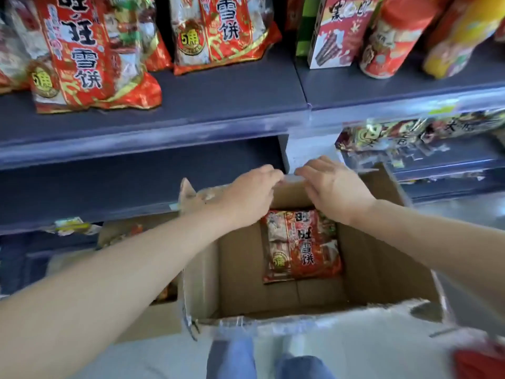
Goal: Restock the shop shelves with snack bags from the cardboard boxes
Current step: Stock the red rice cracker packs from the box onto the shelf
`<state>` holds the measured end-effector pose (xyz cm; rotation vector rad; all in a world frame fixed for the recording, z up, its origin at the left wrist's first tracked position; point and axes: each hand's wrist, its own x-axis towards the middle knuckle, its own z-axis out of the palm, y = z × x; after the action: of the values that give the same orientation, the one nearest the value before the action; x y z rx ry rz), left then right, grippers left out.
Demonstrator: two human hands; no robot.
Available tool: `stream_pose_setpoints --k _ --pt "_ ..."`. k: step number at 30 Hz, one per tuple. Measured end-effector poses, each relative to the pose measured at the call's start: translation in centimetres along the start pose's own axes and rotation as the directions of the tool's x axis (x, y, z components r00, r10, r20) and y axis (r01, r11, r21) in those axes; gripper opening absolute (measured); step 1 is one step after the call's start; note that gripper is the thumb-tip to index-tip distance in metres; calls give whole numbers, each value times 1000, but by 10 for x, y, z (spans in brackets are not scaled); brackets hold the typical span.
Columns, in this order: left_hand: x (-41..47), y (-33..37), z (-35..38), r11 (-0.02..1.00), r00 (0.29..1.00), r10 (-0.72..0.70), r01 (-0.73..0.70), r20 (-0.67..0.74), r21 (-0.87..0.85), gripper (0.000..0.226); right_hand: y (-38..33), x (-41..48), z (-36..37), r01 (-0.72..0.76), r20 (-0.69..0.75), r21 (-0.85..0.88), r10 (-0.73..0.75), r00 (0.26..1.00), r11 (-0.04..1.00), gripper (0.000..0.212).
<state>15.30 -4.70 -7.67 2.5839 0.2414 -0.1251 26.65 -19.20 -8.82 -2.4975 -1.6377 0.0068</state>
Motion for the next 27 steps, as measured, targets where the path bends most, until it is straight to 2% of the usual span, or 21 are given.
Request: stream_pose_setpoints --k 3,6,10,14,16,18,20,23,25,27 --pt "-9 5 48 994 988 -23 6 154 111 35 5 -35 23 -28 230 -43 37 972 999 32" --pt "-6 -2 90 984 961 -96 51 260 173 36 14 -52 54 -65 429 -128 115 896 990 34" --pt "-4 -21 141 959 893 -221 127 391 251 59 27 -66 102 -150 601 -204 245 761 967 41" --pt "-1 -47 179 934 814 -327 199 480 297 64 45 -73 147 -260 696 -216 335 636 941 43" --pt "5 -60 196 919 792 -379 263 479 292 66 53 -76 169 -381 730 -180 383 566 907 54" --pt "13 -68 209 906 776 -420 330 471 265 68 59 -78 186 -517 777 -155 427 463 842 69" --pt "21 -73 219 879 752 -475 426 458 212 65 65 -78 199 -608 807 -132 441 393 783 80" --pt "33 -81 232 810 700 -537 583 470 58 55 73 -77 212 -750 831 -85 462 310 656 82" --pt "40 -84 238 739 664 -543 669 513 -83 49 79 -76 224 -864 849 4 455 269 503 76" --pt "47 -85 242 587 616 -550 766 564 -263 45 83 -75 236 -948 855 102 461 238 302 77"
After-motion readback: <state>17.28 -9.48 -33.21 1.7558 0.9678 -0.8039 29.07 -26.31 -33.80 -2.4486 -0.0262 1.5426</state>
